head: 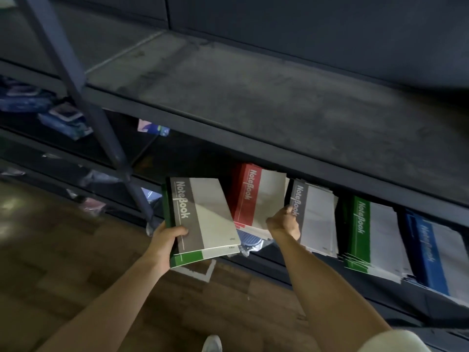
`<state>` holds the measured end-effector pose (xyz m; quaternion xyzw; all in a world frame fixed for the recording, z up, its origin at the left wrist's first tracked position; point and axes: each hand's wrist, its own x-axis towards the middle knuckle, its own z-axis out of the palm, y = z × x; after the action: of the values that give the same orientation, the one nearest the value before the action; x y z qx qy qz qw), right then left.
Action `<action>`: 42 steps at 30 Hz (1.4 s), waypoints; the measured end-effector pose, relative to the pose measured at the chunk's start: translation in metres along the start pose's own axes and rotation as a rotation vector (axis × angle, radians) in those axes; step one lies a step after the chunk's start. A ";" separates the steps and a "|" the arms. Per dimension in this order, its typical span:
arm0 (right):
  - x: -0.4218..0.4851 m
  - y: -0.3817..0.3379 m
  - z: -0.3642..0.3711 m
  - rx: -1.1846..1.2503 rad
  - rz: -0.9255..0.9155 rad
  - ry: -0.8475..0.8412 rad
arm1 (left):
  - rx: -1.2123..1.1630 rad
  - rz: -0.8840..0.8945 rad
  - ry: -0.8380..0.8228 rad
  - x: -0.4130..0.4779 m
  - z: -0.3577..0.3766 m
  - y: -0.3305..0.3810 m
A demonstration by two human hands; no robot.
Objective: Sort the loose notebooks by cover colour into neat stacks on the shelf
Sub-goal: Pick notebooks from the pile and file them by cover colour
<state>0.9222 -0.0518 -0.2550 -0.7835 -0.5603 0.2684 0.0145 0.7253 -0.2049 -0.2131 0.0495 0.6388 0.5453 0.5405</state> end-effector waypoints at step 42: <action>0.045 0.131 -0.065 0.166 -0.032 -0.002 | 0.286 0.055 -0.095 -0.020 0.132 -0.058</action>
<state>1.0749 -0.0420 -0.2596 -0.7702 -0.5487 0.3144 0.0831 0.8620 -0.1564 -0.2205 0.1693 0.6819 0.4607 0.5423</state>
